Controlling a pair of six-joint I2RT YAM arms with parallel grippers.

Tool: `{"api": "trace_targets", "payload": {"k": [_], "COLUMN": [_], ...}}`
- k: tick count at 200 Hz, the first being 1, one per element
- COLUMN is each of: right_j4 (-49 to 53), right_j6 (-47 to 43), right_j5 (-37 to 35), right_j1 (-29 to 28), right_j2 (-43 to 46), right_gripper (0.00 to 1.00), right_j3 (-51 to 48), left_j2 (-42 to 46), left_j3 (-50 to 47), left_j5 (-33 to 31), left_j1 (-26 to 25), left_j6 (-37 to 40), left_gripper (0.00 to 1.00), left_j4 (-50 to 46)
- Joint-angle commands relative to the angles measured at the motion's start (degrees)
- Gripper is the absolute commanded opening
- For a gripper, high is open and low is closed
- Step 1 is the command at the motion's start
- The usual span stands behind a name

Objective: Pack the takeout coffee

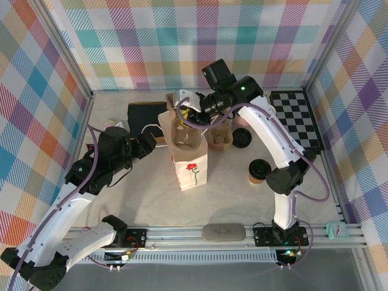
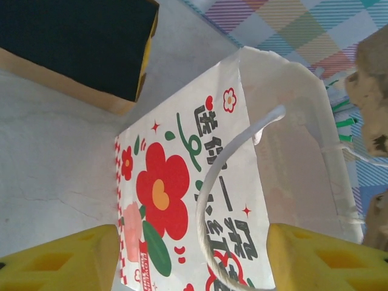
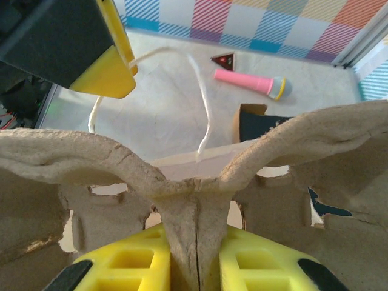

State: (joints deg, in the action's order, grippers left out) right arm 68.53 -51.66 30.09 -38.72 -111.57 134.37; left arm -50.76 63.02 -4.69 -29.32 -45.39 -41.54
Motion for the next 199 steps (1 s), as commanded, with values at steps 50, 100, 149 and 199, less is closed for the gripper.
{"api": "trace_targets", "payload": {"k": [50,100,149,199], "right_j4": [6.6,4.4,5.5,3.4], "right_j6": [-5.7,-6.2,-6.4,-6.5], "right_j5": [0.3,-3.7,-5.5,-8.7], "right_j1": [-1.3,-1.9,-2.6,-3.5], "right_j2": [-1.3,-1.9,-3.5,-1.1], "right_gripper": [0.21,0.19,0.18,0.19], "right_j3": [0.7,-1.2,-1.3,-6.2], "left_j2": [-3.4,-4.3,-3.6,-4.8], "left_j3": [0.1,1.0,0.6,2.0], "left_j5": [5.7,8.2,9.5,12.0], "left_j1": [3.0,4.8,6.5,7.7], "left_j6": [0.7,1.7,2.2,3.5], "left_gripper": [0.36,0.24,0.24,0.23], "left_j4": [4.8,5.3,5.3,5.4]}}
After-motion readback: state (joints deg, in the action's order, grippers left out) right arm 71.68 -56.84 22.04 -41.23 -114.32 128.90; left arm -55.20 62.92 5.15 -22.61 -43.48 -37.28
